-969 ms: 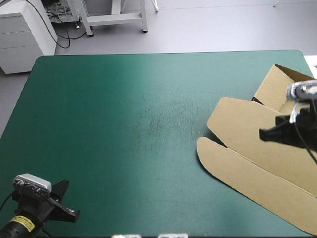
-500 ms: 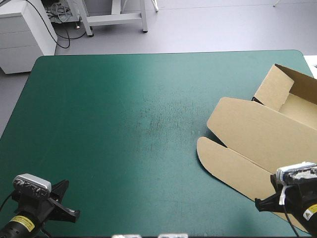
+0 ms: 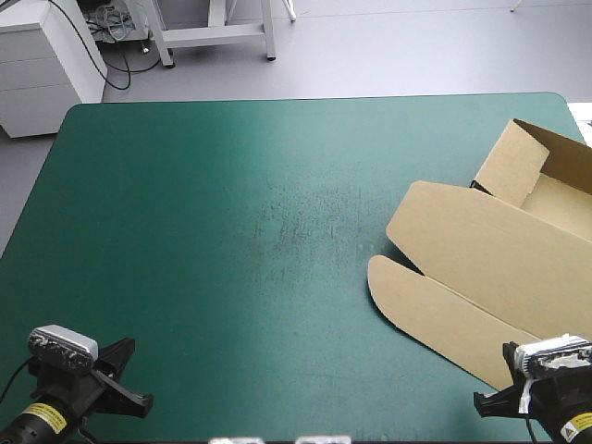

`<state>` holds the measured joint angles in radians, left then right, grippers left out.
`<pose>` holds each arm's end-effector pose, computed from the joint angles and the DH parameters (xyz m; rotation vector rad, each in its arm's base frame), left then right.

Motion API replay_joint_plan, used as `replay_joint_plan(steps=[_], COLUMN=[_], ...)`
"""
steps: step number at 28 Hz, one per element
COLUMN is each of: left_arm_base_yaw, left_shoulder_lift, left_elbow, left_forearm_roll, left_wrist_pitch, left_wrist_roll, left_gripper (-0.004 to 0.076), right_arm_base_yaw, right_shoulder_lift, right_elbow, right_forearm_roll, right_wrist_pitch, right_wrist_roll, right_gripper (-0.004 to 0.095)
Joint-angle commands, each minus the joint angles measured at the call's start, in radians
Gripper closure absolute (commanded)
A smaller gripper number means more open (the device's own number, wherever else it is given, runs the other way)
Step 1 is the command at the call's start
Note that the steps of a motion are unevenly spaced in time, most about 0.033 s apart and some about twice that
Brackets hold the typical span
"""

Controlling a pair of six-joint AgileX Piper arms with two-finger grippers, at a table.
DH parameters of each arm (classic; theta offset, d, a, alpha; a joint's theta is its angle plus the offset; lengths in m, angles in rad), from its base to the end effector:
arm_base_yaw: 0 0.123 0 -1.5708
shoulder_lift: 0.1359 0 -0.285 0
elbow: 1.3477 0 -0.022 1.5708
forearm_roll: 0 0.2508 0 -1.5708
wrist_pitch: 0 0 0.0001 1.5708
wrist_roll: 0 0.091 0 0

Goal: Fold the box

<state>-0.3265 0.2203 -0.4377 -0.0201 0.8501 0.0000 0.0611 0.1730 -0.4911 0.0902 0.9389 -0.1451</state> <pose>0.0406 -0.0152 0.2713 0.3402 2.0964 -0.2179 0.0280 0.0083 0.2827 -0.2040 2.0915 0.0580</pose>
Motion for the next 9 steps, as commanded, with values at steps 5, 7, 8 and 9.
replay_joint_plan(steps=[5, 7, 8, 9], left_arm_base_yaw=[-0.007, -0.007, -0.007, -0.007], left_shoulder_lift=[0.011, 0.011, 0.011, 0.011], left_elbow=[-0.02, -0.02, -0.02, -0.02], left_forearm_roll=[-0.015, -0.027, -0.03, -0.03], left_wrist_pitch=[-0.068, -0.068, -0.068, -0.068], left_wrist_roll=[-0.005, -0.005, -0.005, -0.005], left_gripper=[0.0732, 0.0732, 0.0732, 0.0732], right_arm_base_yaw=[0.006, 0.006, 0.006, 0.006], right_shoulder_lift=[0.012, 0.012, 0.012, 0.012], right_elbow=[-0.025, -0.025, -0.025, -0.025], right_forearm_roll=[-0.001, -0.001, -0.001, -0.001], right_wrist_pitch=[-0.073, -0.073, -0.073, -0.073], right_wrist_roll=[-0.006, -0.006, -0.006, -0.006], right_gripper=[0.0907, 0.0907, 0.0907, 0.0907])
